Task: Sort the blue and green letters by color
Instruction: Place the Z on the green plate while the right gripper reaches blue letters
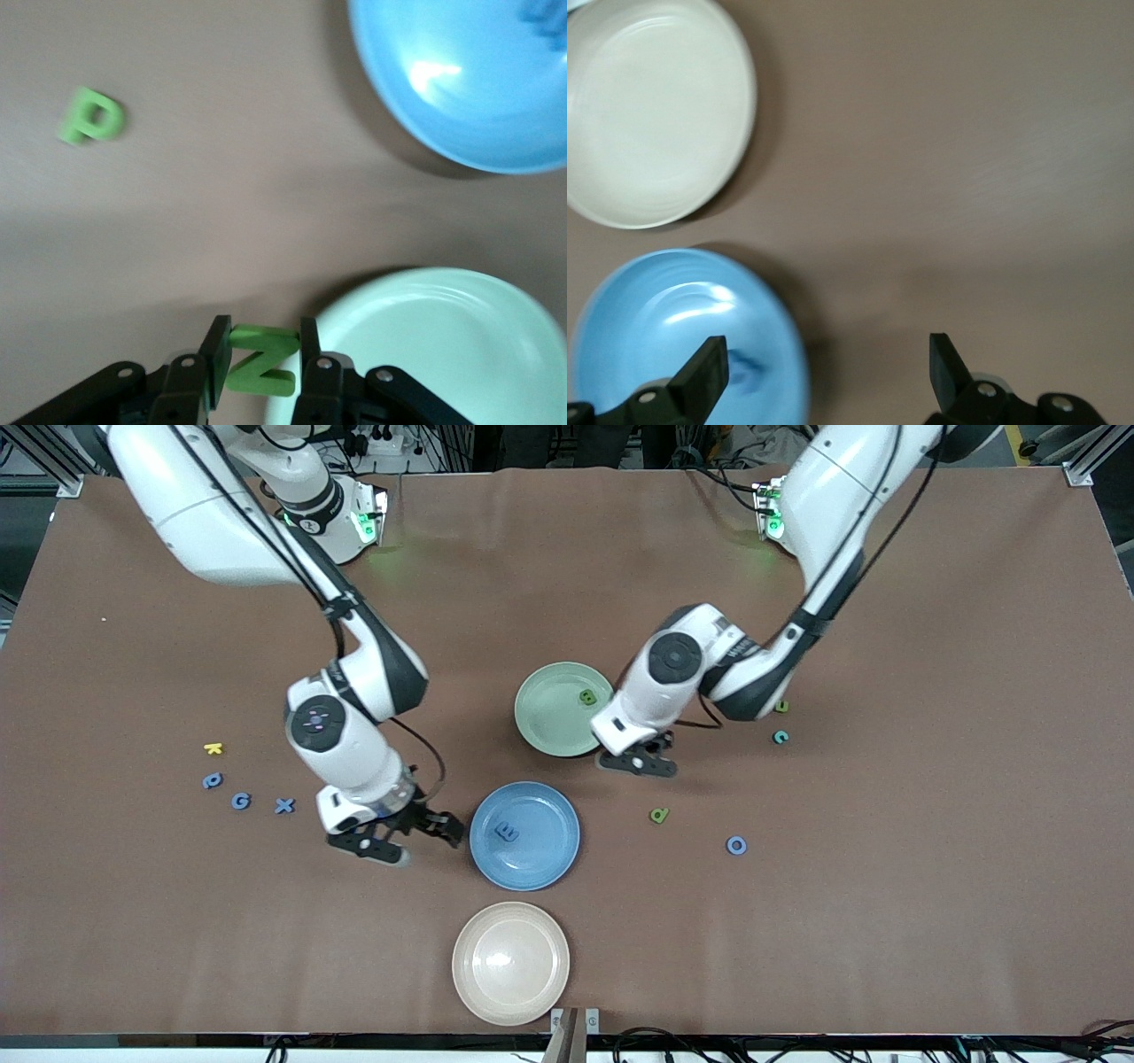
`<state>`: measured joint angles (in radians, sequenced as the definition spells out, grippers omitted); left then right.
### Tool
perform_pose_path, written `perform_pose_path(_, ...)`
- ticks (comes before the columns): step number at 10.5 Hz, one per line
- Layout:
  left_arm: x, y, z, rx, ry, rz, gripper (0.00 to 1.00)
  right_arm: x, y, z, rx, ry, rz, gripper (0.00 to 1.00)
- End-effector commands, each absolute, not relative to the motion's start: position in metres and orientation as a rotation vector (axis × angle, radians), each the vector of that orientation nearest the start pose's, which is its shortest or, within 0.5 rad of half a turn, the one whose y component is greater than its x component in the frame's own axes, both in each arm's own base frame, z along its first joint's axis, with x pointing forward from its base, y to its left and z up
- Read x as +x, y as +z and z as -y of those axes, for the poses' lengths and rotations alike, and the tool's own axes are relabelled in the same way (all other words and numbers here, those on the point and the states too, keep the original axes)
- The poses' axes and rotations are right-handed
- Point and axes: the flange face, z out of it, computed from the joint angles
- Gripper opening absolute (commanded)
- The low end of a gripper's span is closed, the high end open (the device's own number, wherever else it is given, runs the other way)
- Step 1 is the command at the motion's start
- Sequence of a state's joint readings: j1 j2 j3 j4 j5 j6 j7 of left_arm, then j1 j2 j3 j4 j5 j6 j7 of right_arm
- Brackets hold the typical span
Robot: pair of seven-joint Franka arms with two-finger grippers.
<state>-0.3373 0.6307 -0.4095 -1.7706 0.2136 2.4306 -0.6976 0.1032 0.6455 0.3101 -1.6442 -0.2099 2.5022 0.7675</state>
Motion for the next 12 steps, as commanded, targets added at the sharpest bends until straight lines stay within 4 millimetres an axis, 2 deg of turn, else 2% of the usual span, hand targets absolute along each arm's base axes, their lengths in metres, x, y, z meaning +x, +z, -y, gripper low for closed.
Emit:
perform_pose_path(1, 0.475, 0.254, 0.501, -3.296, -0.025, -0.037, 0.0, 0.65, 0.297, -0.165, -3.089, -0.185, -0.264, 1.0)
perform_pose_path(2, 0.461, 0.251, 0.513, -3.293, -0.013, -0.01, 0.0, 0.654, 0.299, -0.13, -3.116, -0.159, -0.187, 1.0)
perform_pose_path(3, 0.452, 0.248, 0.521, -3.289, -0.006, -0.011, 0.16, 0.655, 0.297, -0.104, -3.128, -0.147, -0.144, 1.0)
perform_pose_path(4, 0.452, 0.248, 0.521, -3.29, -0.008, -0.008, 0.99, 0.654, 0.29, -0.076, -3.135, -0.121, -0.154, 1.0)
perform_pose_path(6, 0.463, 0.253, 0.514, -3.292, -0.025, 0.017, 1.0, 0.644, 0.277, -0.023, -3.154, -0.073, -0.092, 1.0)
perform_pose_path(7, 0.481, 0.259, 0.504, -3.294, -0.064, 0.034, 1.0, 0.641, 0.274, -0.006, -3.158, -0.062, -0.086, 1.0)
perform_pose_path(9, 0.534, 0.272, 0.47, -3.276, -0.185, -0.103, 1.0, 0.63, 0.254, 0.009, -3.146, -0.075, -0.112, 1.0)
perform_pose_path(10, 0.555, 0.267, 0.446, -3.261, -0.194, -0.19, 1.0, 0.619, 0.235, 0.012, -3.122, -0.14, -0.122, 1.0)
perform_pose_path(11, 0.567, 0.262, 0.434, -3.25, -0.2, -0.272, 0.94, 0.609, 0.222, 0.014, -3.11, -0.156, -0.127, 1.0)
perform_pose_path(12, 0.574, 0.257, 0.426, -3.245, -0.198, -0.306, 0.8, 0.604, 0.216, 0.013, -3.11, -0.139, -0.128, 1.0)
